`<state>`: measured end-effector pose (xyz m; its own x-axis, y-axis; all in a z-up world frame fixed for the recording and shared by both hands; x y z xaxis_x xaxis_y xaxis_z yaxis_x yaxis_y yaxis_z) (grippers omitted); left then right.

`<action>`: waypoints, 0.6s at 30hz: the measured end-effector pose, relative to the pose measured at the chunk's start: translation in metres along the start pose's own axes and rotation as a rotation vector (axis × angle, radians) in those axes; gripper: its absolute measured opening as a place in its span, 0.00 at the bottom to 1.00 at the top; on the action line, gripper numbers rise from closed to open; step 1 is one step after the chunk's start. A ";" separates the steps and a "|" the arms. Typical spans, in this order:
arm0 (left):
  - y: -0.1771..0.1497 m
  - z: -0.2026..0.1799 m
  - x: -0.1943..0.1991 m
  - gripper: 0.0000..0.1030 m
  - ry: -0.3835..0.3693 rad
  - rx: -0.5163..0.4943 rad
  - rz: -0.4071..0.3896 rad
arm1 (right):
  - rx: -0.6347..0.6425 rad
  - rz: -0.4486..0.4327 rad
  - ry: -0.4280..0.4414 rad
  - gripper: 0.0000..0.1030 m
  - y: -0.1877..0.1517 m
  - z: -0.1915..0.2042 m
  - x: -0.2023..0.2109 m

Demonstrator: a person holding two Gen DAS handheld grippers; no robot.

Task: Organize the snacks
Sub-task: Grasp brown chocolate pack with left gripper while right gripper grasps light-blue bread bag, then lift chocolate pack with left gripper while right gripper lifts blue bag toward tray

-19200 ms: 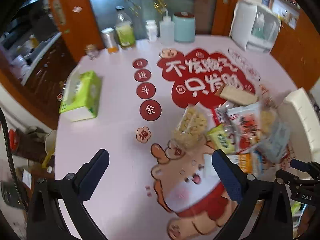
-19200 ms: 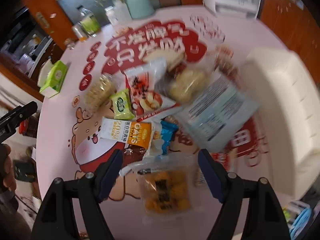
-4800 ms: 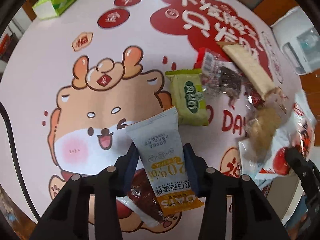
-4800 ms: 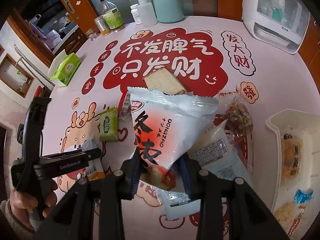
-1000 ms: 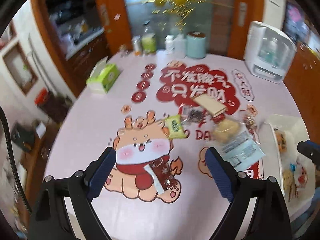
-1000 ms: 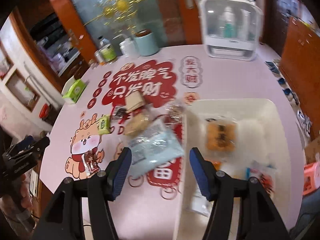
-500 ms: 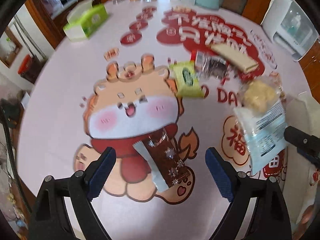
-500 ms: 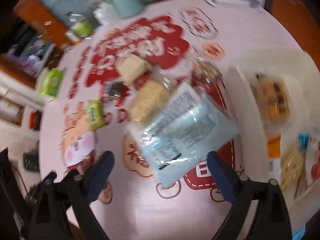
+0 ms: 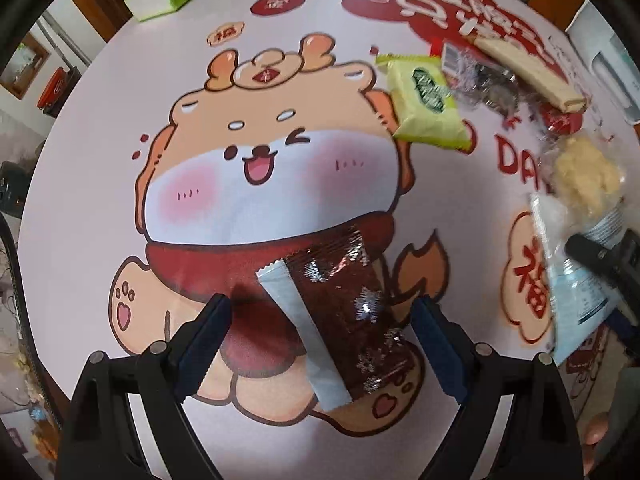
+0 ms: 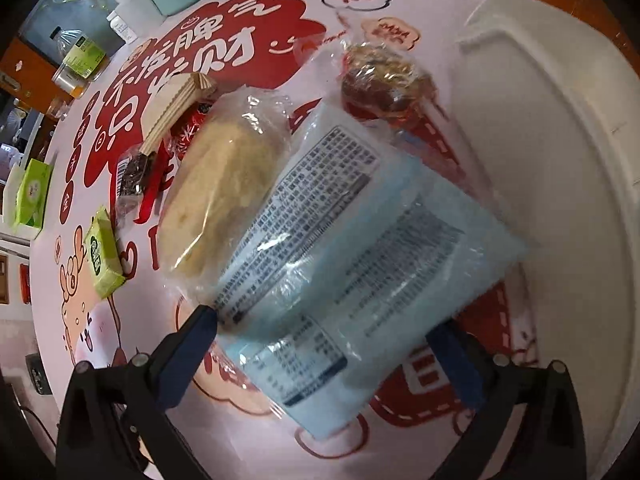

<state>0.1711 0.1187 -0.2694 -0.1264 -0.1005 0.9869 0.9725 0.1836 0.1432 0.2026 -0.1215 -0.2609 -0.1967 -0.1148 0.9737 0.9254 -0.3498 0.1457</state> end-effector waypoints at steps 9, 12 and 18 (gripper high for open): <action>-0.003 0.005 -0.003 0.79 -0.033 -0.018 0.006 | 0.129 -0.026 -0.039 0.93 0.004 0.014 -0.001; -0.005 0.001 0.006 0.45 -0.043 -0.068 -0.021 | 0.174 -0.036 -0.004 0.79 0.002 0.018 0.005; -0.006 0.001 0.012 0.32 -0.107 -0.061 -0.023 | 0.207 -0.031 0.046 0.69 -0.002 0.016 0.013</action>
<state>0.1640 0.1172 -0.2586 -0.1658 0.0020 0.9862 0.9788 0.1223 0.1643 0.2039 -0.1077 -0.2461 -0.2364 -0.1507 0.9599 0.9645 -0.1560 0.2130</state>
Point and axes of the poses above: each gripper's, at about its wrist camera, not at the fingertips, and x roughly against the way its jaws point, z to its left, y to its top, the point moved 5 cm from there along -x, roughly the way its jaws point, and after that the axes turned 3 degrees about y, right-handed, at the moved point
